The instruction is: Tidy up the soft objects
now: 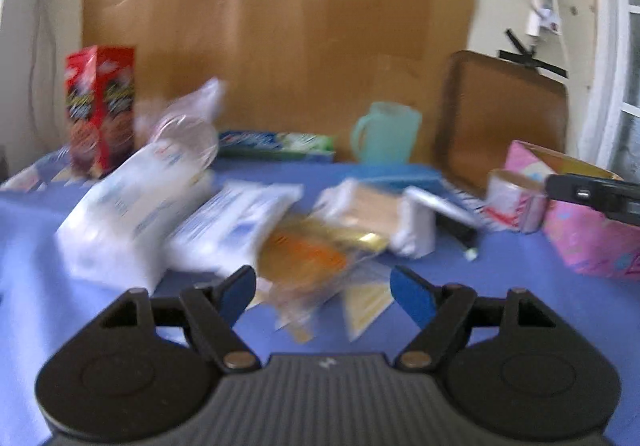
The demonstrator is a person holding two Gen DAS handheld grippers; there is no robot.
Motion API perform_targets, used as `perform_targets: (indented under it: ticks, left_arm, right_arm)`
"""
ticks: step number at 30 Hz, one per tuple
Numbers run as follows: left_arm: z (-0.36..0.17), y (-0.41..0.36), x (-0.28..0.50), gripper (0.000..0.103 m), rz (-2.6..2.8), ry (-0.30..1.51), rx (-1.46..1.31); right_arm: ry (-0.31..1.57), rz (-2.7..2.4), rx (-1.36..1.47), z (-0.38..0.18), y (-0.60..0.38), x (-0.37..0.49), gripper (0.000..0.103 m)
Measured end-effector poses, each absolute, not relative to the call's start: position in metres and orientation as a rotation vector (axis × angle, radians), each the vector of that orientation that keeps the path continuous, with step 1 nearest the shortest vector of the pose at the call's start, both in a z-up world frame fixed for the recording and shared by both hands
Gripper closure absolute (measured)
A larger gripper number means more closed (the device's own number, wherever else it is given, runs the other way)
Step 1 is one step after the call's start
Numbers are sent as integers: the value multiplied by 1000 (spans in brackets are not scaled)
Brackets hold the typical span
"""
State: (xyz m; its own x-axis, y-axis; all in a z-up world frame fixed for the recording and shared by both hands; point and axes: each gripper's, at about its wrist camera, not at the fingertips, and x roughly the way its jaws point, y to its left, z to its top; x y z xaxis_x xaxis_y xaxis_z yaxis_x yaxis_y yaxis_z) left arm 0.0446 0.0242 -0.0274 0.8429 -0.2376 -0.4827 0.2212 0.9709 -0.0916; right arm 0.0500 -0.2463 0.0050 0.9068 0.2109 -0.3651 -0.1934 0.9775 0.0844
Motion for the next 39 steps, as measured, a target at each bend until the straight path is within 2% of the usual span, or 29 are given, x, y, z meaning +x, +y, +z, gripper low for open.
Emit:
perform_targets:
  ticks: [8, 9, 10, 12, 20, 21, 23, 24, 31, 32, 34, 36, 37, 38, 39]
  left_arm:
    - [-35, 31, 38, 26, -328, 466, -77]
    - [-35, 30, 37, 26, -332, 459, -76]
    - [-34, 31, 36, 26, -337, 456, -80]
    - [-34, 33, 36, 26, -338, 456, -97]
    - [-32, 44, 42, 26, -393, 514, -206]
    - [-31, 44, 42, 26, -422, 528, -239]
    - [-27, 34, 42, 26, -481, 567, -270]
    - [-25, 26, 42, 26, -499, 578, -256]
    - [-22, -24, 53, 32, -430, 681, -109]
    - [-22, -24, 55, 32, -420, 691, -112]
    - [-21, -27, 61, 32, -426, 716, -132]
    - [-22, -34, 67, 35, -442, 747, -123]
    - [-23, -39, 71, 41, -435, 762, -100]
    - [-26, -45, 77, 50, -418, 782, -74]
    - [-30, -47, 82, 55, -403, 810, -64]
  right_arm:
    - [505, 207, -292, -39, -178, 102, 64]
    - [517, 207, -328, -44, -175, 109, 81]
    - [523, 217, -349, -48, -174, 106, 86]
    - [495, 201, -398, -46, -173, 97, 91]
    - [476, 348, -470, -29, -184, -9, 91]
    - [498, 383, -482, -32, -184, -21, 90]
    - [515, 421, -462, -37, -188, -44, 68]
    - [527, 429, -425, -38, -193, -51, 52]
    - [564, 376, -153, -34, -224, -35, 51]
    - [562, 378, -141, -34, -224, -31, 48]
    - [565, 384, -131, -34, -224, -20, 33]
    - [569, 397, -147, -38, -220, -9, 25]
    - [572, 413, -157, -40, -220, -4, 21]
    - [581, 422, -164, -42, -219, -1, 20]
    - [597, 427, -166, -44, -218, 8, 20]
